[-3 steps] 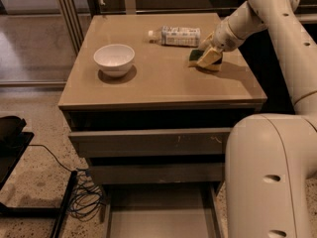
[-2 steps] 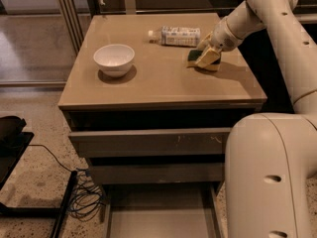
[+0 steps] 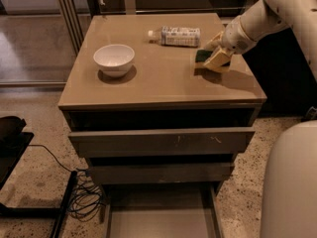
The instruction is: Place sponge into bottom drawer
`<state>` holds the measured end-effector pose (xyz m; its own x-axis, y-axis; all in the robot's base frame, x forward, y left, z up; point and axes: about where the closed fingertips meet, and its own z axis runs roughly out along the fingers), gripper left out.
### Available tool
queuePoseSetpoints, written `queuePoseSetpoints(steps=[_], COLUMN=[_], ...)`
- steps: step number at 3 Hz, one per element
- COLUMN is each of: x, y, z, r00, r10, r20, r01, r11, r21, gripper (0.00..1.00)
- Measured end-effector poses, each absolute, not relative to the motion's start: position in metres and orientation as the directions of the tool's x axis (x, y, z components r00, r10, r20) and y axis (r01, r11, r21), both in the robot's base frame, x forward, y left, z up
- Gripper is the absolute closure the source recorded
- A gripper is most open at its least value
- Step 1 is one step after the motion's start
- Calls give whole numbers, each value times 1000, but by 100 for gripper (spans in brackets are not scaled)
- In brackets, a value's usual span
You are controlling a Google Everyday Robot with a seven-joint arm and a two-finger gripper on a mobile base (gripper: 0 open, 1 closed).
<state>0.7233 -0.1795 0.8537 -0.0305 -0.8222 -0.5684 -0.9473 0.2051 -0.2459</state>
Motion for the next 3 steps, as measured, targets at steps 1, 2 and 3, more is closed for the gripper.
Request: queuePoseSetpoints(steps=[1, 2, 3], x=[683, 631, 580], y=[-192, -197, -190], z=[893, 931, 936], r00=[-1, 32, 44], r10=[-818, -816, -821], r20=[-576, -577, -569], r01=[-916, -870, -851], r11=[231, 262, 268], r21=[-327, -417, -452], gripper=[100, 100, 100])
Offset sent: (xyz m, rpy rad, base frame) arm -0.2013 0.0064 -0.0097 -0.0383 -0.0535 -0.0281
